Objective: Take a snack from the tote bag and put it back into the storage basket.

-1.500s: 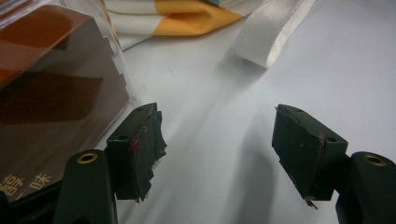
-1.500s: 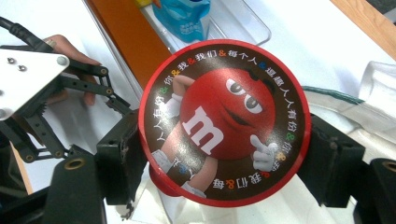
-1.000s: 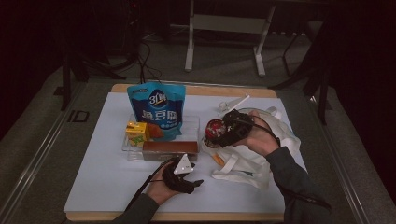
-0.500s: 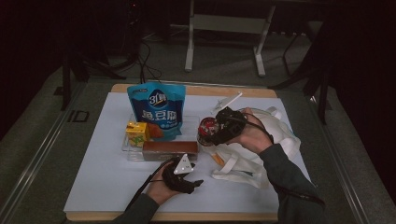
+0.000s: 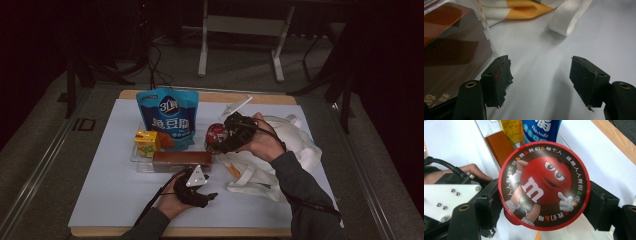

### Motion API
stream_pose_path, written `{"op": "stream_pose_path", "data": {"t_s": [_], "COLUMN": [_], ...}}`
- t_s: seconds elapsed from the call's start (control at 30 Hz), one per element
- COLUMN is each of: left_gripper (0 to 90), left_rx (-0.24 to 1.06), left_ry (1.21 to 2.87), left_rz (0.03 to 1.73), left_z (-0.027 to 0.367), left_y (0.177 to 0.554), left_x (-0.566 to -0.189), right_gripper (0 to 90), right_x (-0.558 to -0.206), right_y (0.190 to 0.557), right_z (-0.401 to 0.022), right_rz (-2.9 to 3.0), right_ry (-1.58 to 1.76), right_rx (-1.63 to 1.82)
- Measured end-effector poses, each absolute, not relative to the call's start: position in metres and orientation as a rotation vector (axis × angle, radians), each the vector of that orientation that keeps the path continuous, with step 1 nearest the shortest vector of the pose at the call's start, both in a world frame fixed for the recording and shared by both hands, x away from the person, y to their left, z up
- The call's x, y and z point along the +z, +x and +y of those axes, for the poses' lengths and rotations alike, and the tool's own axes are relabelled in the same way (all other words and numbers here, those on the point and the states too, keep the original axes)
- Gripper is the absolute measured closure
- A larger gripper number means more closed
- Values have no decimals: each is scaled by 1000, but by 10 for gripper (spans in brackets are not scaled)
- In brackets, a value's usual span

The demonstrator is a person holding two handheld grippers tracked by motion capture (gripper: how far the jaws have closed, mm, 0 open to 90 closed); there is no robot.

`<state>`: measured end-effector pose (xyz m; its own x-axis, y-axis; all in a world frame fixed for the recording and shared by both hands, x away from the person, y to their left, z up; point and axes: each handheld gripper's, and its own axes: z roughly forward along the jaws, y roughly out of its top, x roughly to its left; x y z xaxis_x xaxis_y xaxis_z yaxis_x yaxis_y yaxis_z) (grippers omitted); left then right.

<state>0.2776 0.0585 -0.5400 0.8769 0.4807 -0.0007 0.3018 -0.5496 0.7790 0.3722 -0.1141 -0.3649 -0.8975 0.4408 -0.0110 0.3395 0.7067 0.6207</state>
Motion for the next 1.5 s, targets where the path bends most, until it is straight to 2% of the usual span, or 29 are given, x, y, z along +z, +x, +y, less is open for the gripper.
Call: {"op": "stream_pose_path", "data": {"t_s": [1.5], "left_gripper": [324], "left_rx": [261], "left_ry": [2191], "left_rz": [560], "left_z": [58], "left_y": [278], "left_x": [-540], "right_gripper": [254], "right_x": [-370], "right_y": [388], "right_z": [-74], "right_rz": [2663], "right_ry": [768], "right_rx": [951]}}
